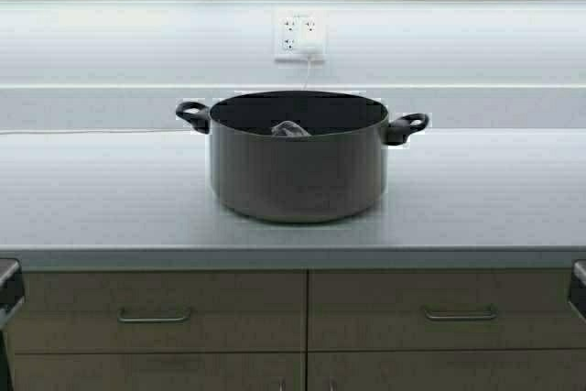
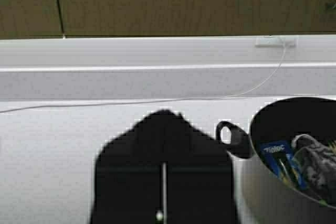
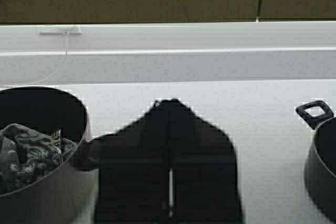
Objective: Open the cabinet, put the pot inside, then close it
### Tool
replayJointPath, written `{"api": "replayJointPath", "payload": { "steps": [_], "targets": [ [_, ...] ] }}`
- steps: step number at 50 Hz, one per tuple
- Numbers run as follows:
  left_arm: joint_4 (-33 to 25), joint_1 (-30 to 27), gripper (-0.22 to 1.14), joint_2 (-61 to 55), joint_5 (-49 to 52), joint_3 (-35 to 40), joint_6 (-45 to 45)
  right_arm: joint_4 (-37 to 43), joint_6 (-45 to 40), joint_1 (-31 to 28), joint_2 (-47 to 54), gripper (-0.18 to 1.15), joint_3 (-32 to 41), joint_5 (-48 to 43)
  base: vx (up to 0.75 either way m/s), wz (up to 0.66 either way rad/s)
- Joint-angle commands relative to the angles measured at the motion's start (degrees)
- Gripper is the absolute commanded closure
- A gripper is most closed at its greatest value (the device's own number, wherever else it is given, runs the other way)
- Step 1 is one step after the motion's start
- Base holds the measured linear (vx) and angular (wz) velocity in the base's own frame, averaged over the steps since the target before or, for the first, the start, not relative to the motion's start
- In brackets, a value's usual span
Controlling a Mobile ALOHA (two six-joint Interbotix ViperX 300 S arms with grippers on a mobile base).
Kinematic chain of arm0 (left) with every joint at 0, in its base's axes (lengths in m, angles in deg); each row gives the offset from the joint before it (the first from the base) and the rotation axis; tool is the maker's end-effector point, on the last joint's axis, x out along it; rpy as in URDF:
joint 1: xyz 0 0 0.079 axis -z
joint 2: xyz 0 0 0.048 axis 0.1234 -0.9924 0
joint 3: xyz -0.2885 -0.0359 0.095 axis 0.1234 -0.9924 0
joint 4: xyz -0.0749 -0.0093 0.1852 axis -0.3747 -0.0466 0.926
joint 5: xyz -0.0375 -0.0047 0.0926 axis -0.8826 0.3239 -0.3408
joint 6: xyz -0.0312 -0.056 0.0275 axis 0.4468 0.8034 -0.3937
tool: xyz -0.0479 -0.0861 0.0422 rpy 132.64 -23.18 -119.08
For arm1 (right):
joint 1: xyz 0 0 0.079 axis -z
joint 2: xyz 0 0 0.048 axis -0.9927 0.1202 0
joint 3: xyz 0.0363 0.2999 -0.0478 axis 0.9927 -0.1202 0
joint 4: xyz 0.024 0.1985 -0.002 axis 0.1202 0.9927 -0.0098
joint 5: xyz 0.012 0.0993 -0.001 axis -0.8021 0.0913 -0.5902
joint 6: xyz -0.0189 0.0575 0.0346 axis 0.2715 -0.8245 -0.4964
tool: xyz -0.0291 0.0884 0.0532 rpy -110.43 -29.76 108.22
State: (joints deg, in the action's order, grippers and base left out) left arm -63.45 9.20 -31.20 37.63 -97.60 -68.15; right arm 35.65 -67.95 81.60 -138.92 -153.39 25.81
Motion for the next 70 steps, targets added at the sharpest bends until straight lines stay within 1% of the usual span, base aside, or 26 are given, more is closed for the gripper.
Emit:
{"api": "replayJointPath", "payload": {
  "steps": [1,2,5,8,12,14,16,21,28,32,40,46,51,55,59,63,70],
  "targets": [
    [1.5,6.2,0.8,-0.1,-1.4,1.8,0.3,-0.1,-0.6,-6.9,1.9,0.79,1.9,-0.3,0.21,-0.01],
    [1.6,7.6,0.76,-0.2,-1.5,2.0,0.6,-0.1,-0.6,-8.7,2.5,0.72,2.2,-0.3,0.21,-0.01],
    [1.7,10.9,0.59,-0.9,-1.6,2.8,0.5,-0.2,-0.9,-10.8,3.9,0.5,3.4,-0.4,0.21,0.0],
    [1.7,13.4,0.37,-2.1,-1.6,3.8,0.8,-0.1,-1.3,-13.1,5.4,0.26,4.6,-0.6,0.19,0.02],
    [1.3,16.2,0.04,-4.6,-1.7,4.7,0.8,0.3,-2.0,-16.2,7.8,-0.03,6.2,-2.2,0.18,0.05],
    [0.7,17.7,-0.11,-5.8,-1.8,5.3,0.8,0.4,-2.3,-17.8,9.1,-0.1,6.9,-3.5,0.18,0.06],
    [0.0,18.9,-0.17,-7.1,-1.9,5.6,0.8,0.4,-2.3,-19.6,10.3,-0.1,7.7,-4.8,0.18,0.04],
    [-1.5,21.7,-0.1,-10.5,-3.3,6.7,0.8,1.0,-2.2,-23.5,12.6,-0.06,9.1,-8.3,0.16,0.02],
    [-3.3,24.8,-0.11,-18.2,-10.4,8.5,0.5,3.6,-1.9,-25.0,17.6,-0.07,12.2,-10.7,0.12,-0.02],
    [-4.7,25.8,-0.11,-23.0,-14.2,9.9,-0.4,3.8,-1.3,-26.5,21.3,-0.07,14.4,-11.3,0.09,-0.06],
    [-8.1,30.0,-0.11,-34.5,-20.8,15.6,-4.8,5.3,2.3,-30.2,31.1,-0.07,21.7,-14.9,0.05,-0.04],
    [-12.9,33.0,-0.11,-42.0,-26.6,20.7,-11.1,10.9,7.7,-32.7,38.3,-0.07,28.0,-17.3,0.01,-0.01],
    [-20.3,34.5,-0.11,-46.8,-31.3,24.5,-14.6,19.7,15.2,-34.3,43.2,-0.07,33.1,-19.1,0.0,0.0],
    [-24.8,34.7,-0.11,-50.2,-34.2,27.8,-14.9,26.8,21.9,-35.1,46.3,-0.07,36.4,-21.9,0.0,0.0],
    [-26.5,34.5,-0.11,-53.3,-36.6,31.0,-15.4,32.2,28.4,-35.2,49.0,-0.07,39.6,-24.5,-0.01,0.01],
    [-26.6,34.4,-0.11,-56.2,-37.6,34.4,-15.4,35.5,33.0,-35.2,51.4,-0.07,42.5,-25.0,-0.01,0.01],
    [-27.0,33.8,-0.11,-61.3,-38.1,40.4,-15.4,36.9,34.3,-34.8,54.6,-0.07,46.7,-25.0,0.0,0.0]
  ]
}}
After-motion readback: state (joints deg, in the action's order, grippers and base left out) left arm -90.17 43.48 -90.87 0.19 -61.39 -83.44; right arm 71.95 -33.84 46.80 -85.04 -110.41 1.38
